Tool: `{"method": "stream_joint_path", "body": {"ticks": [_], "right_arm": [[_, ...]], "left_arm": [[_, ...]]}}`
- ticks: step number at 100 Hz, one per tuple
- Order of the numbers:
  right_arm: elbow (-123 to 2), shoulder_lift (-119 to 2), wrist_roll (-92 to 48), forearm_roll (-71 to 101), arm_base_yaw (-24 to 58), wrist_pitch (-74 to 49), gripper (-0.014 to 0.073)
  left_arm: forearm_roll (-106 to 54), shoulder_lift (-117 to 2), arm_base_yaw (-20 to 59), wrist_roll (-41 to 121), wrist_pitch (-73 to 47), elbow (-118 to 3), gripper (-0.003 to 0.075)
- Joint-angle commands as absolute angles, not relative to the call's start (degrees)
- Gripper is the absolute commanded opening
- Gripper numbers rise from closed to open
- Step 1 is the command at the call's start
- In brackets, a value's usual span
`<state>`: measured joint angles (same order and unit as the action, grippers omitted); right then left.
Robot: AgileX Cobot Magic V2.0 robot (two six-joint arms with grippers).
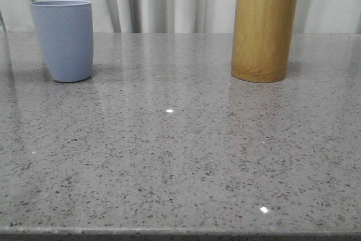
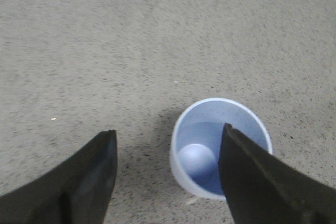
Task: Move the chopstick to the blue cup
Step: 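Lower the left gripper into the blue cup rim and grasp it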
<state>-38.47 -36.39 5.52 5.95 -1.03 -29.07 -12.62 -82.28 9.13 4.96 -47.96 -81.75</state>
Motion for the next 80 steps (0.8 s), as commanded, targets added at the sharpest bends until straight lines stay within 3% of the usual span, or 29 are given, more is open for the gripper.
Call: {"method": "stream_joint_path", "body": {"ticks": [1,67,80], "right_arm": [[-40.7,-36.7,5.2,6.5,-1.1,-24.7,0.0317],[-40.7,-36.7,5.2,7.8,-1.1,-24.4,0.0317],[-40.7,-36.7,5.2,7.8,-1.1,-24.4,0.0317]], "left_arm": [[-13.6,-83.5,10.3,5.2,-46.6,-85.5,0.042],[-13.5,-95.0,10.9,5.2,-51.2,-88.0,0.0418],[-13.5,-95.9,10.9,5.2,-51.2,-88.0,0.0345]]}}
